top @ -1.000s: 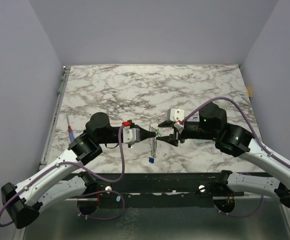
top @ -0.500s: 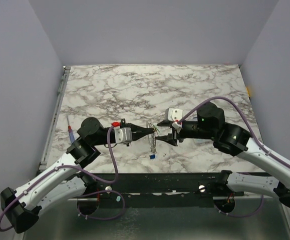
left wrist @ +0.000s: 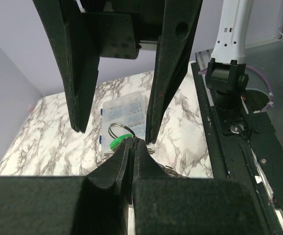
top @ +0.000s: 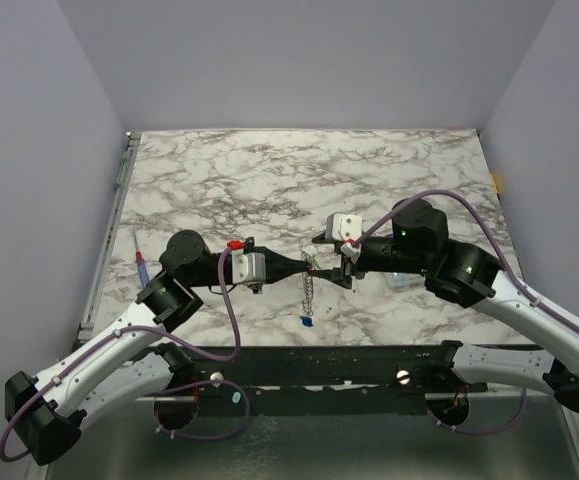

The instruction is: Put the keys on the keyring

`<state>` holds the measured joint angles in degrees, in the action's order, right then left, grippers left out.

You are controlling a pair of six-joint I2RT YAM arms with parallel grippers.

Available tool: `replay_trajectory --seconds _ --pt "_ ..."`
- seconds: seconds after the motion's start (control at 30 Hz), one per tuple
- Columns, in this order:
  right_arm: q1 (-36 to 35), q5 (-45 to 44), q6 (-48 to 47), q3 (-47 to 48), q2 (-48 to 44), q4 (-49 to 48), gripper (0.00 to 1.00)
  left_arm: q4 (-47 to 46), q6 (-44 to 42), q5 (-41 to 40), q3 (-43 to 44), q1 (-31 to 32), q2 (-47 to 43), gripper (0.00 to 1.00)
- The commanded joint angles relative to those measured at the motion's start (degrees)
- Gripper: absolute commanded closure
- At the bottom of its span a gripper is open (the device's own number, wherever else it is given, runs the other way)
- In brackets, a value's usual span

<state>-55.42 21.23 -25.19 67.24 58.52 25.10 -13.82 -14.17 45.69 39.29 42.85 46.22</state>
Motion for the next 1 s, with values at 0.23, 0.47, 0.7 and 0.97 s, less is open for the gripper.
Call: replay_trajectory --seconds 0.23,0.47,0.7,0.97 --pt "-0.22 1.95 -1.18 1.69 2.42 3.71 0.65 -0.78 0.04 3.10 0.01 -0.84 -0.20 1.00" --pt "-0.22 1.87 -0.38 0.67 1.02 4.13 0.73 -1.28 0.05 3.09 -0.09 -2.42 -0.07 1.00" --pt "-0.22 2.28 0.20 -0.23 0.80 3.78 0.74 -3.30 1.37 2.57 -0.58 -3.21 -0.25 1.00" --pt "-0.22 1.32 -0.01 -0.82 0.91 3.59 0.92 -5.58 2.86 1.39 -1.12 -4.02 -1.00 1.00"
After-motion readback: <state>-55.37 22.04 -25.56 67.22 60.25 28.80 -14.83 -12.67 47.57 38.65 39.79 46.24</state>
